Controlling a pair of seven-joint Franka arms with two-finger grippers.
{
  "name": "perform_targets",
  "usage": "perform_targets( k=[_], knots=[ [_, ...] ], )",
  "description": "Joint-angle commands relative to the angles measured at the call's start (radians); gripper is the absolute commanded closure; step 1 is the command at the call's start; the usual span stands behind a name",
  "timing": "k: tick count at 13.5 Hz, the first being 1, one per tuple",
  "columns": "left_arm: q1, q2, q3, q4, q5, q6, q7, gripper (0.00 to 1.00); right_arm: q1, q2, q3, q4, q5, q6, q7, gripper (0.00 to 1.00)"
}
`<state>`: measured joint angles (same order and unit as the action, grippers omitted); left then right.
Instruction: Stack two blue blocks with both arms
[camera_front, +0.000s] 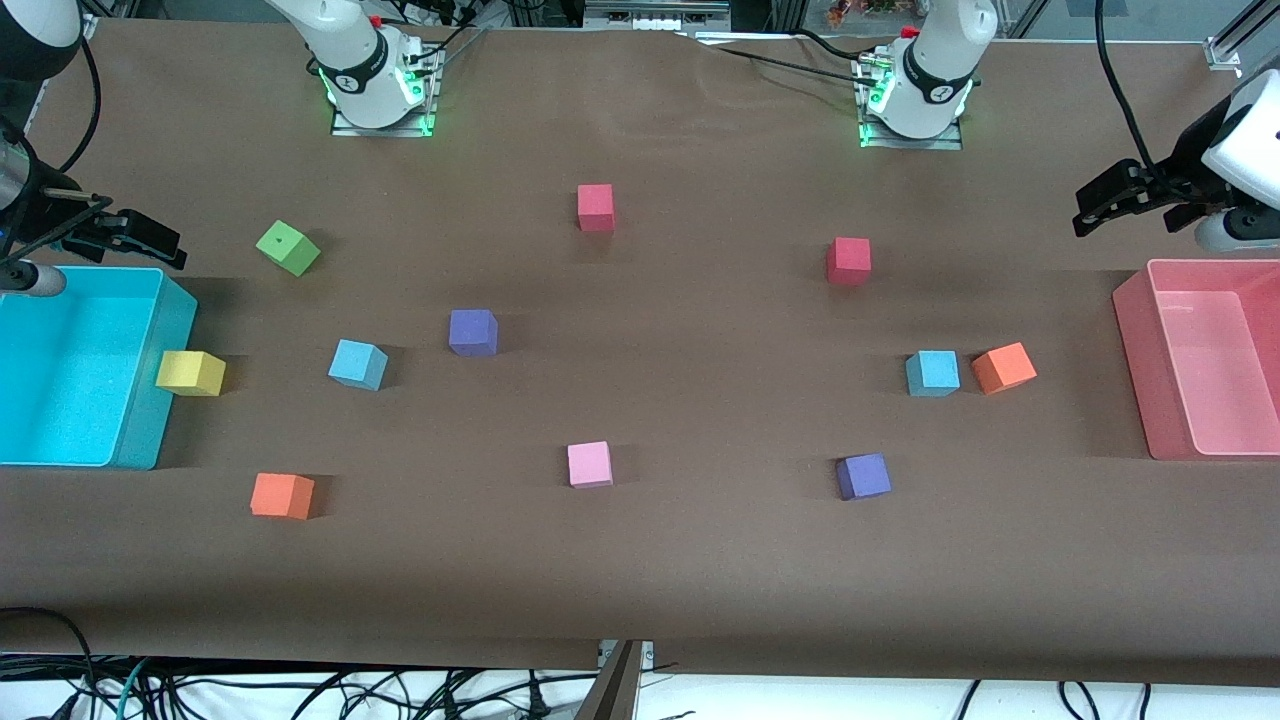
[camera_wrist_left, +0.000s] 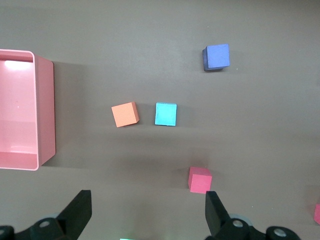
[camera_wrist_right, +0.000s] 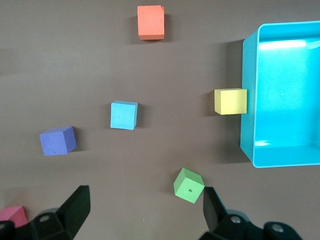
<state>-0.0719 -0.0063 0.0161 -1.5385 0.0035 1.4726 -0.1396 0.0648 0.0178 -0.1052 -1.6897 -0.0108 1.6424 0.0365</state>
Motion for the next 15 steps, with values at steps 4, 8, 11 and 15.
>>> perform_targets(
  k=[4, 8, 11, 15],
  knots=[
    [0.003, 0.006, -0.002, 0.021, 0.021, -0.031, 0.011, 0.00, 0.000, 0.004, 0.010, -0.010, -0.009, 0.019, 0.002, 0.00],
    [0.004, 0.003, -0.002, 0.023, 0.019, -0.031, 0.011, 0.00, 0.036, 0.089, 0.021, -0.008, -0.025, 0.011, -0.007, 0.00],
    [0.004, 0.002, -0.002, 0.023, 0.019, -0.031, 0.011, 0.00, 0.079, 0.177, 0.022, -0.008, -0.012, 0.065, 0.025, 0.00],
    [0.004, 0.003, -0.004, 0.023, 0.019, -0.032, 0.011, 0.00, 0.112, 0.283, 0.024, -0.018, 0.000, 0.175, 0.129, 0.00]
  ],
)
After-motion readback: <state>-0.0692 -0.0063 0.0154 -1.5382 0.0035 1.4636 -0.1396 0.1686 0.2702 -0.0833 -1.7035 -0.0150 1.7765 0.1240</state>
